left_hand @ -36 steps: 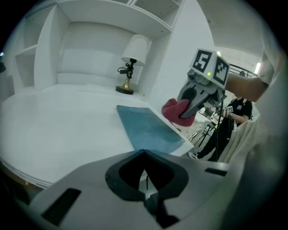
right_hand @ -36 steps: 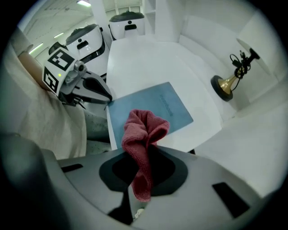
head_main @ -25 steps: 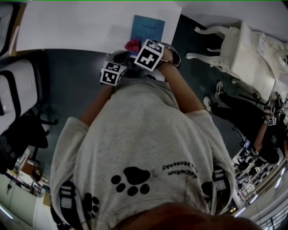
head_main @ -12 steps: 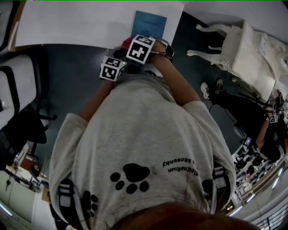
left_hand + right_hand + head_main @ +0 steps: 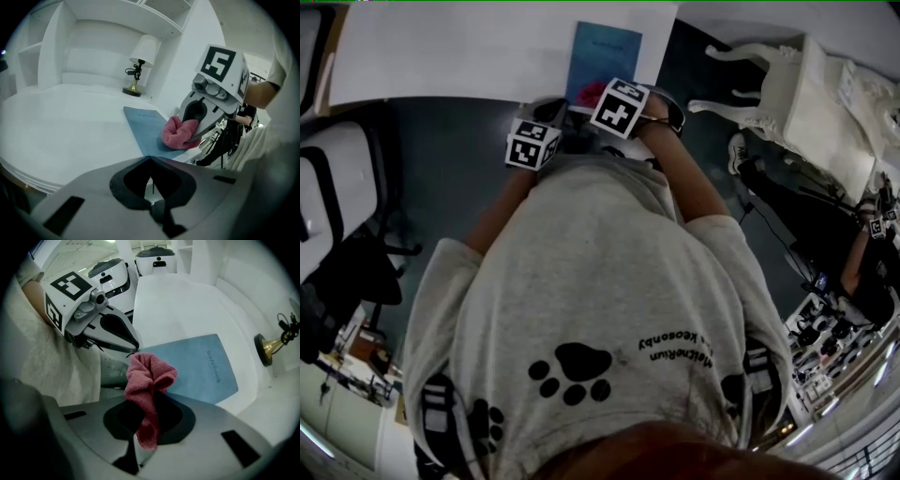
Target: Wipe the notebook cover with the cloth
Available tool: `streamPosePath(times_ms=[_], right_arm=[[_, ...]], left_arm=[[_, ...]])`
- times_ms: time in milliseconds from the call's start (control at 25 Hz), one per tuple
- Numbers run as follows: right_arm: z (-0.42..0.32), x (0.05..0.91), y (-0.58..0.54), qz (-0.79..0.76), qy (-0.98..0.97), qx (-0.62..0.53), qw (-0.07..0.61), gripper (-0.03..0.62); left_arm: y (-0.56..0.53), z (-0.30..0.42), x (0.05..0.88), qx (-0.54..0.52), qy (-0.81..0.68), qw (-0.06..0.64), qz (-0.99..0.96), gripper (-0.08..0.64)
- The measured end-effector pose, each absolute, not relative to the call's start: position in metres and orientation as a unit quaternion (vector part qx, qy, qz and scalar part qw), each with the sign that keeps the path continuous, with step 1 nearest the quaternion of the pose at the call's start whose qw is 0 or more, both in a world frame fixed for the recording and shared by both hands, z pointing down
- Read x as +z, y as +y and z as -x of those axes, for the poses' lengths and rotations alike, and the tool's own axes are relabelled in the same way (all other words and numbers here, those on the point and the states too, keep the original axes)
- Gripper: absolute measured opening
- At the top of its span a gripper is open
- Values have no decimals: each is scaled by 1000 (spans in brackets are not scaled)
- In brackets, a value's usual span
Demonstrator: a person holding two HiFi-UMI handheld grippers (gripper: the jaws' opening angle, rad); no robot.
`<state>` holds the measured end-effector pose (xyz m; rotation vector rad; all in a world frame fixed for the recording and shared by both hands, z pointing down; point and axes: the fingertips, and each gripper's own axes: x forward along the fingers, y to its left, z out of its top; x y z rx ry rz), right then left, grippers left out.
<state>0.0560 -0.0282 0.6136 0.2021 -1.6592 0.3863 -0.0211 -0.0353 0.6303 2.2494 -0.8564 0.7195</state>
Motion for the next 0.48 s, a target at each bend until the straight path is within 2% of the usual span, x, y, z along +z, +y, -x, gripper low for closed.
streamPosePath(times_ms=[480], right_arm=[[-120, 619, -10, -134, -701, 209, 669, 60]], left_arm=[[-34, 20, 632, 278, -321, 304, -853, 12]])
